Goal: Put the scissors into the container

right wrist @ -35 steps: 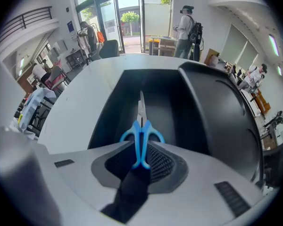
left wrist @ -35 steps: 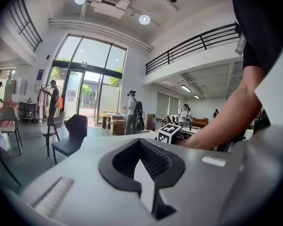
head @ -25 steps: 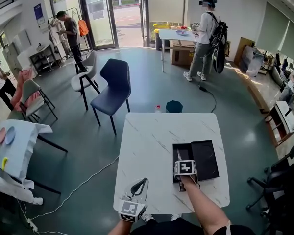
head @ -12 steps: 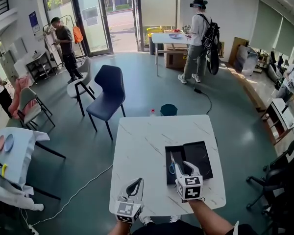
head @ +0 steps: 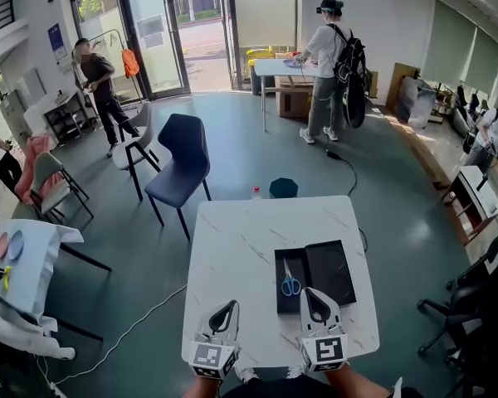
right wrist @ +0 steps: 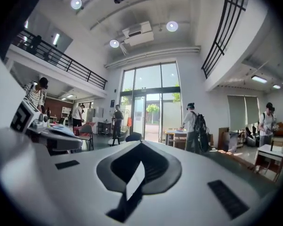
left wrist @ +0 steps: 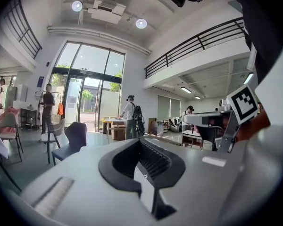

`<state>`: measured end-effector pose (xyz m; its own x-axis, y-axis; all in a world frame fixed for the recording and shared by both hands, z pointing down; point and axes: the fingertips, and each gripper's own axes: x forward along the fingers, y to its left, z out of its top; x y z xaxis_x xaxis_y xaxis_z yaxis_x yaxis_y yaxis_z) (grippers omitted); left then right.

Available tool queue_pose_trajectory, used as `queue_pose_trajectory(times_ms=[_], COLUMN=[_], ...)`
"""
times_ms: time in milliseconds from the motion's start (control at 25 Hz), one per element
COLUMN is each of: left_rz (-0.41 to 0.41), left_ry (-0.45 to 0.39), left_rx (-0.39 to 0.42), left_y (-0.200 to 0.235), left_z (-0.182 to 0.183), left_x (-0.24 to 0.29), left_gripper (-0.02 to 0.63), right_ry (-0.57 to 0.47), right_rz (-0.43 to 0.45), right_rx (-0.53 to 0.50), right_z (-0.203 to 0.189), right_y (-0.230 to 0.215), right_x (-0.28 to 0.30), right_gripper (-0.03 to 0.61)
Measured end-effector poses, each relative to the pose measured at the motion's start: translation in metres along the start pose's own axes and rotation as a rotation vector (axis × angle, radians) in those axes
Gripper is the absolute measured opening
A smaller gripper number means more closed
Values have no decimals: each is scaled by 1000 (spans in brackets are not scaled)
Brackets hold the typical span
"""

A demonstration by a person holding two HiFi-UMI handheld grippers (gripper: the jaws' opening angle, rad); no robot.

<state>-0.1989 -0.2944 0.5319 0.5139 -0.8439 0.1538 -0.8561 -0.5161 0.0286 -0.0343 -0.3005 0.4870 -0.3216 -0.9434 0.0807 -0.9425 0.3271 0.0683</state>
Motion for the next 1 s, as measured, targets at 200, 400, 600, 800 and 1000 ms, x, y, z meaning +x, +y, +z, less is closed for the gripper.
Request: queue_pose_trajectory(times_ms=[200,400,600,800,1000], left_rz=[-10,-30,-37,-32,-28], left_ry=[-14,-6,-20,-25,-22], left_rx=[5,7,22,31,31], left_y=[-7,-17,-21,-22,-25], left_z=[4,9,16,20,21], left_x=[1,7,8,6,5], left_gripper=[8,8,8,8,8], right_ry=[12,-23,-46,-61,-62], right_rz=[73,90,95,103,108], right_rx=[38,-18,-54,-86,-98], right_z=[0,16,25,32,34], right_y=[9,7,2,1,-1], right_x=[-11,-12,-12,-13,-13], right_gripper=[8,8,6,7,6])
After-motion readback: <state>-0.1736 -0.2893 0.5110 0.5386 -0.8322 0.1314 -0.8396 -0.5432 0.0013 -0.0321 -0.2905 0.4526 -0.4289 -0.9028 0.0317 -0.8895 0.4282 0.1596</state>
